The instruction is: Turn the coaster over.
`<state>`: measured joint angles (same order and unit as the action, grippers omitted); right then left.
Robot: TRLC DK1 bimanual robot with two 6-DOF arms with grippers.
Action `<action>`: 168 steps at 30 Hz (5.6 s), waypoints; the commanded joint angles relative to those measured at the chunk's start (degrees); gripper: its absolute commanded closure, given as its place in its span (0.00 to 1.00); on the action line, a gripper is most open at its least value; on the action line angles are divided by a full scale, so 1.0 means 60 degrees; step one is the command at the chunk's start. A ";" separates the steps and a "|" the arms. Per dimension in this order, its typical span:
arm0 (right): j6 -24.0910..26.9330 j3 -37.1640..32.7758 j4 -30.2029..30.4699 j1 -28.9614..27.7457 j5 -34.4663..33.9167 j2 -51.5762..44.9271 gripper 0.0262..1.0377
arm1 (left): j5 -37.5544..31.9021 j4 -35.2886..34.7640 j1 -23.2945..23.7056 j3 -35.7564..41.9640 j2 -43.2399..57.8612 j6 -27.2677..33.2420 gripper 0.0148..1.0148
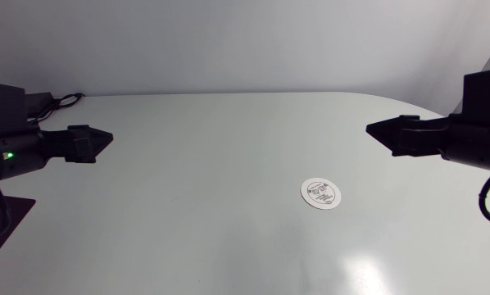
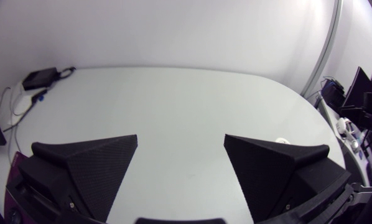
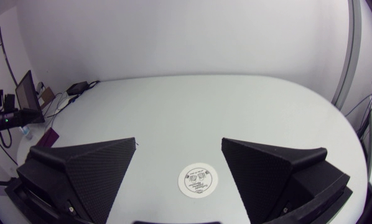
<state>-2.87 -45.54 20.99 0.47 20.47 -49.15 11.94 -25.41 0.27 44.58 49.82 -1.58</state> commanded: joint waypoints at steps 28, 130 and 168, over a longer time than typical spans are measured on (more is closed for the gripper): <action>0.2632 0.0441 -0.0262 -0.0181 0.0822 -0.4290 0.04 | 0.1539 0.0543 -0.1115 0.1609 0.5949 0.4410 0.04; 0.4156 -0.4964 0.1980 0.5620 0.0046 -1.1995 0.92 | 0.3356 -0.4071 -0.3532 0.6911 1.2761 0.5230 0.60; 0.2750 -0.5052 0.2609 0.3935 0.1437 -1.1746 0.27 | 0.3297 -0.3705 -0.4396 0.6838 1.3332 0.4966 0.67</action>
<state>15.97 -75.18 35.35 24.60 28.93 -116.90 31.77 -47.13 -25.19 86.02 126.04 28.84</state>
